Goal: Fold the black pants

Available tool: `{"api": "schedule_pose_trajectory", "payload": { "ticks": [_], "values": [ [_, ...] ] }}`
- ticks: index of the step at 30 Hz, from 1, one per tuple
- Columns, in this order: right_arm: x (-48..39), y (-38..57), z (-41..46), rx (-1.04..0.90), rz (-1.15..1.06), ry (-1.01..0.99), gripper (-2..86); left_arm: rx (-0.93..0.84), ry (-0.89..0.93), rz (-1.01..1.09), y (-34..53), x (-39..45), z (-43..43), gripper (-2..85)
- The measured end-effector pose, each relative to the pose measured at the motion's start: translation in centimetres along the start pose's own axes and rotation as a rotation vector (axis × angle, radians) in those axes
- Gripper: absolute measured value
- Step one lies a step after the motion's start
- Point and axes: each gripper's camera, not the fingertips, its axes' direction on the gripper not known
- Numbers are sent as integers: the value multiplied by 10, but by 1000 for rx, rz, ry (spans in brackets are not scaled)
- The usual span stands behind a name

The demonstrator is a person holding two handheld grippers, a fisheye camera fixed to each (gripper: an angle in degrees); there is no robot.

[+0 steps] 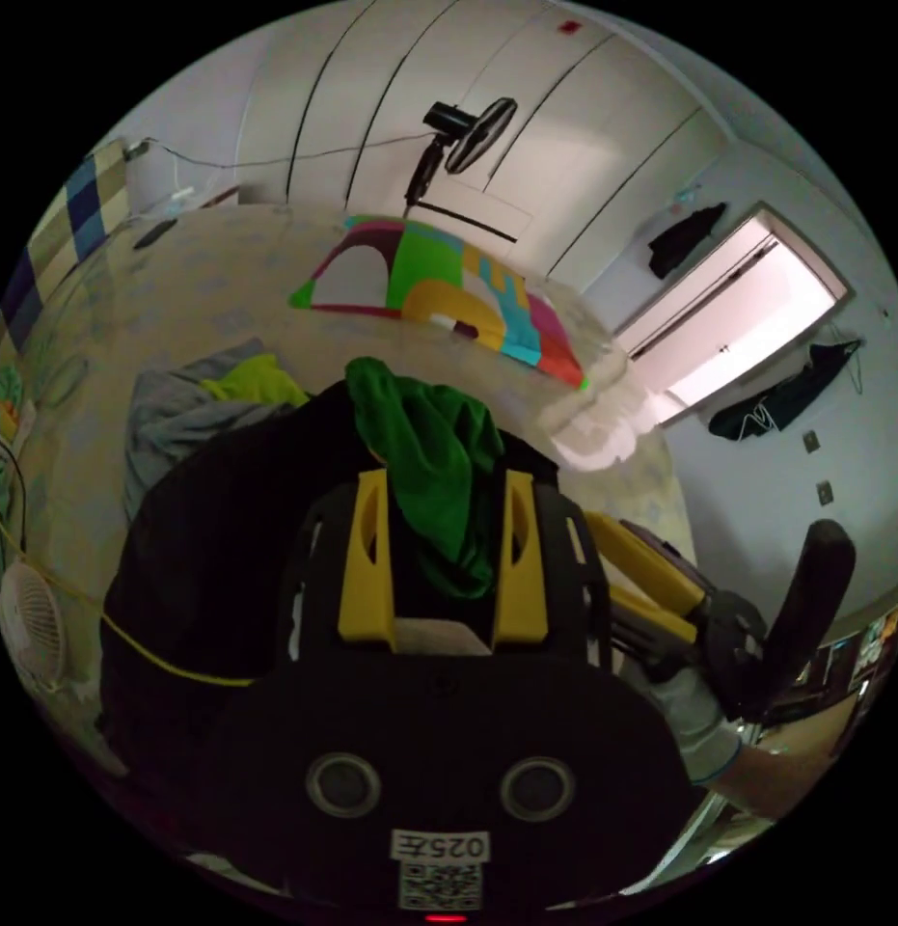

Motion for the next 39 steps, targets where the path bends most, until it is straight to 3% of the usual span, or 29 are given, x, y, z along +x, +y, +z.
{"api": "schedule_pose_trajectory", "payload": {
  "ticks": [3,6,9,14,17,18,19,20,21,22,23,26,30,33,37,39],
  "values": [
    [9,-27,40,-161,-1,88,109,-155,-41,-2,-28,-14,26,86],
    [33,-39,71,-314,102,34,62,-353,-163,69,-31,-13,48,46],
    [64,-19,73,-354,268,-38,21,-371,-161,99,-10,-17,38,16],
    [90,43,13,-320,291,-145,6,-360,-18,-26,66,-56,-1,7],
    [128,99,-38,-290,475,-500,2,-297,159,-205,117,-91,-42,6],
    [152,129,-58,-197,640,-792,1,-273,273,-319,136,-110,-59,5],
    [175,165,-73,-34,853,-1154,0,-239,416,-441,158,-130,-74,4],
    [182,182,-80,73,949,-1329,0,-219,504,-492,168,-138,-80,4],
    [191,211,-100,345,1083,-1572,-1,-169,687,-603,190,-151,-89,2],
    [194,229,-129,574,1156,-1626,-1,-141,833,-670,207,-155,-94,0],
    [194,232,-143,626,1160,-1629,-2,-119,898,-687,213,-153,-98,-1],
    [188,201,-217,680,977,-1708,-3,-77,1120,-696,222,-124,-119,-3],
    [189,107,-336,949,732,-2058,-6,-9,1385,-568,193,-67,-174,-3],
    [204,33,-467,1012,449,-2019,-6,61,1401,-499,171,-45,-234,-5],
    [201,-16,-655,1095,152,-1877,-4,256,1671,-375,160,-26,-324,-6],
    [190,-21,-723,1145,98,-1845,-5,314,1711,-265,150,-15,-366,-5]
  ]
}}
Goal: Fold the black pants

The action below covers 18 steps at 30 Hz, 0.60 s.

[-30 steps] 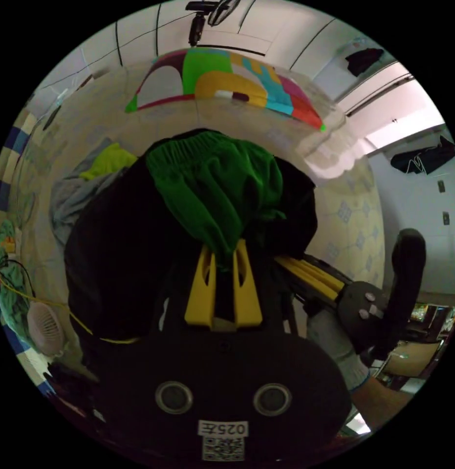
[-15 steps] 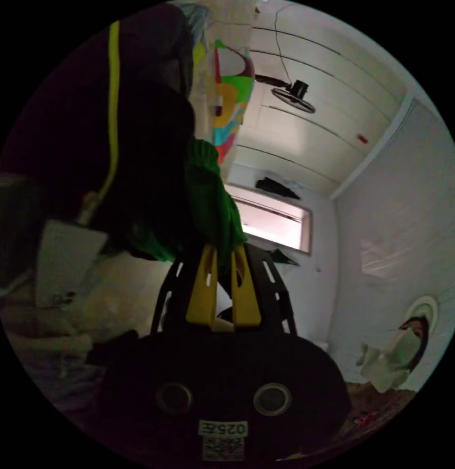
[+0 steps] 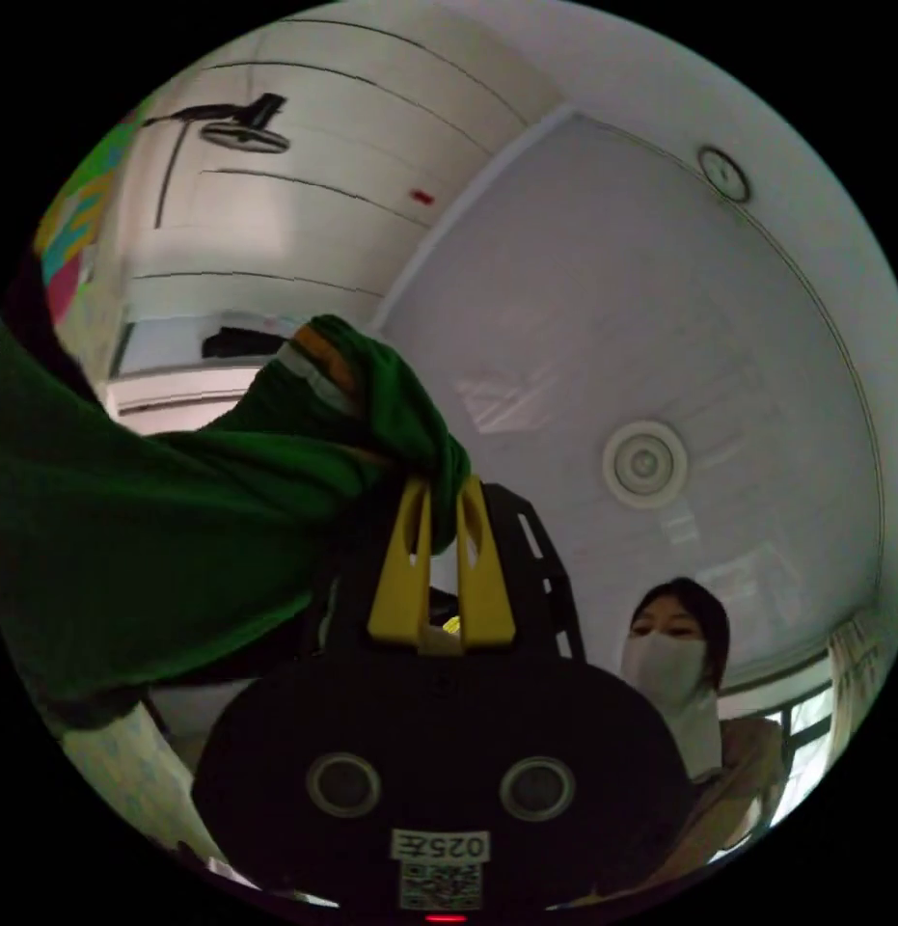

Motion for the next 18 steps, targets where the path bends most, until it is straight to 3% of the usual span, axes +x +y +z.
{"api": "schedule_pose_trajectory", "payload": {
  "ticks": [3,9,11,14,18],
  "values": [
    [-76,-23,82,9,-127,-112,-7,-26,-44,117,-10,52,22,-3],
    [-203,-49,268,-118,-333,-102,-8,-42,-10,224,36,106,42,1],
    [-227,-52,327,-163,-393,-118,-8,-75,-91,240,56,110,50,8],
    [-252,-57,428,-166,-397,-191,-8,-179,-396,215,90,85,53,63],
    [-344,-37,593,-286,-658,-114,-7,-395,-789,273,157,43,32,166]
  ]
}}
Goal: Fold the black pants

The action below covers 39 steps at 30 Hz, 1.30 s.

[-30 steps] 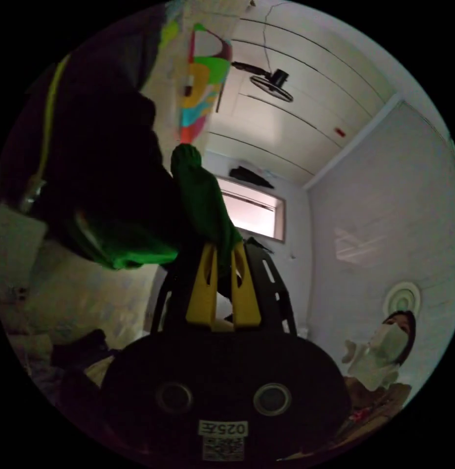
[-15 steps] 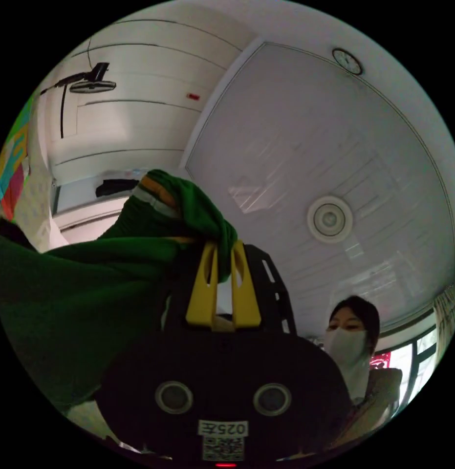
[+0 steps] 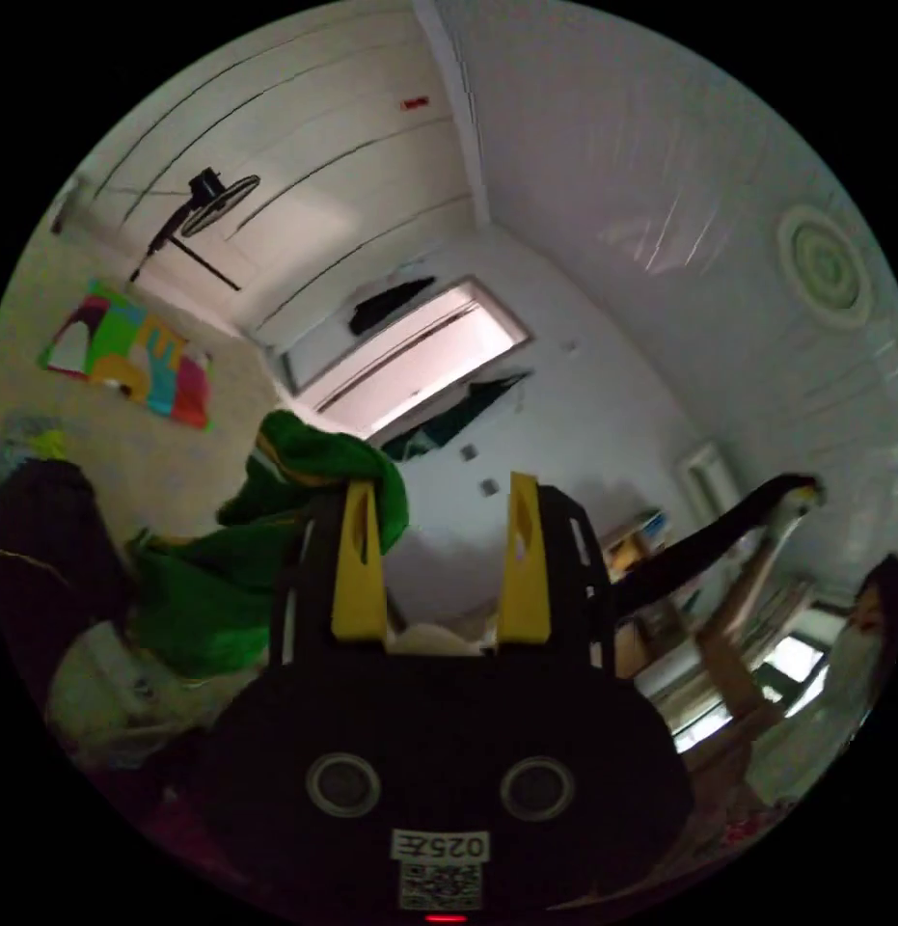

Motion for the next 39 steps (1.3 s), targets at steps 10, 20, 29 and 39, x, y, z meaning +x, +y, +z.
{"api": "schedule_pose_trajectory", "payload": {
  "ticks": [10,20,29,39],
  "values": [
    [-152,-38,374,-394,-430,634,-5,-379,-575,404,189,37,119,114],
    [-214,-5,517,-554,-441,1316,-4,-725,779,905,376,286,153,164],
    [-251,-10,594,-462,-562,1556,-3,-843,642,1063,469,295,167,10],
    [-402,-77,508,-663,-556,2428,10,-919,1675,147,364,271,281,-16]
  ]
}}
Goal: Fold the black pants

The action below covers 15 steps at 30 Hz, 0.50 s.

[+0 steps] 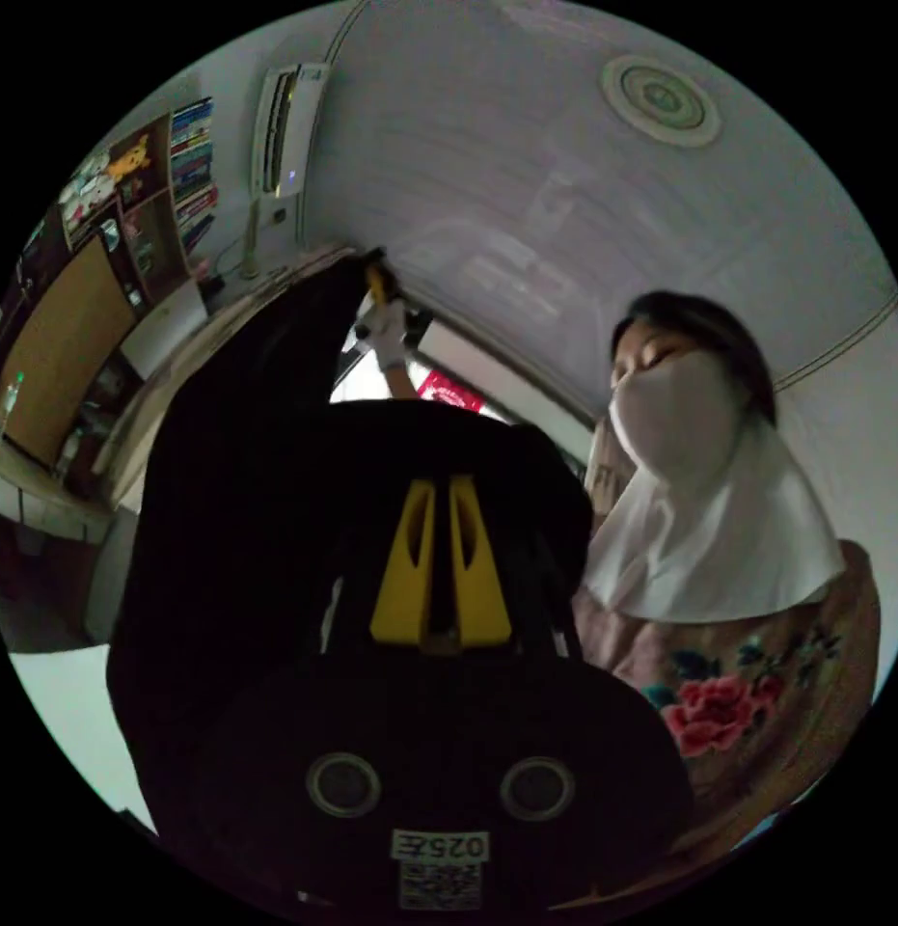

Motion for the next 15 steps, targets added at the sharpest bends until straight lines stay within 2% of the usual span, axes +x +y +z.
{"api": "schedule_pose_trajectory", "payload": {
  "ticks": [3,5,7,11,15],
  "values": [
    [62,88,34,-312,-97,74,22,93,50,-4,-32,-40,0,-16],
    [93,162,43,-428,-103,3,32,158,64,-53,-44,-74,4,-16],
    [126,269,48,-539,-28,-142,69,213,-45,-145,-48,-125,7,-15],
    [162,407,27,-587,205,-287,114,237,-257,-252,-37,-197,1,-15],
    [184,508,-37,-467,540,-235,162,262,-502,-412,-12,-263,-19,-15]
  ]
}}
